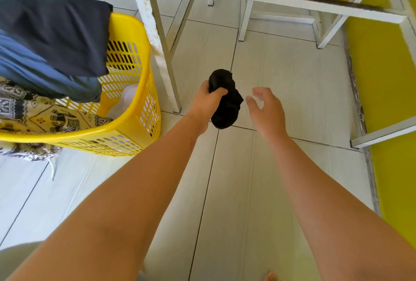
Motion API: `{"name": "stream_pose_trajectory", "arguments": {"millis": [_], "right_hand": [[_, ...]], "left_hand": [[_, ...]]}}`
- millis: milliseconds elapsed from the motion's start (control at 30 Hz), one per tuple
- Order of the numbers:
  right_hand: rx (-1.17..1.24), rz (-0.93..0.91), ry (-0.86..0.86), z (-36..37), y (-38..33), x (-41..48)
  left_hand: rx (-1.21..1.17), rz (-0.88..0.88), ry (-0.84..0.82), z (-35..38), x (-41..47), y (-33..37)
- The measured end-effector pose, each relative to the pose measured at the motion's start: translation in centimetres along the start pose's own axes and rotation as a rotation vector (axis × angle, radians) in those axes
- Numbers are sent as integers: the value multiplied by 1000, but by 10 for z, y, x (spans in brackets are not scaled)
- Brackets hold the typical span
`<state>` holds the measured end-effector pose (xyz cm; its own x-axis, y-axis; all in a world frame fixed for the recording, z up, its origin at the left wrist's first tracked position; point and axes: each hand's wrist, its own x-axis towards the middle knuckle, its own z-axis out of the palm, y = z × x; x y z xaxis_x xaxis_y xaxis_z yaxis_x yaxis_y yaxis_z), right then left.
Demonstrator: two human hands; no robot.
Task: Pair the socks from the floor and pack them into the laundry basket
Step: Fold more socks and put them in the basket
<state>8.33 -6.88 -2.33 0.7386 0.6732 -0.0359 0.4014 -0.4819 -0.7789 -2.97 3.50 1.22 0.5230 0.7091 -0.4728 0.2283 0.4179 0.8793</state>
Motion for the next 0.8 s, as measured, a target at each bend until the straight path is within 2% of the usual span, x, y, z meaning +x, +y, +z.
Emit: {"name": "stream_pose_trajectory", "arguments": {"millis": [100, 267, 400, 567, 700, 800], "right_hand": [[-43, -134, 35, 8, -27, -1], [33, -274, 63, 27, -70, -10], [5, -384, 42, 46, -105, -23], [-19, -465, 22, 75, -158, -47], [-74, -422, -19, 96, -195, -71], [-215, -351, -108, 113, -211, -83]], "left_hand": [[-20, 87, 55, -11, -26, 17], [170, 377, 242, -38, -63, 43], [135, 460, 301, -78, -80, 69], [-15, 410, 309, -143, -94, 105], [80, 268, 425, -207, -86, 117], [208, 112, 423, -241, -64, 107]]}}
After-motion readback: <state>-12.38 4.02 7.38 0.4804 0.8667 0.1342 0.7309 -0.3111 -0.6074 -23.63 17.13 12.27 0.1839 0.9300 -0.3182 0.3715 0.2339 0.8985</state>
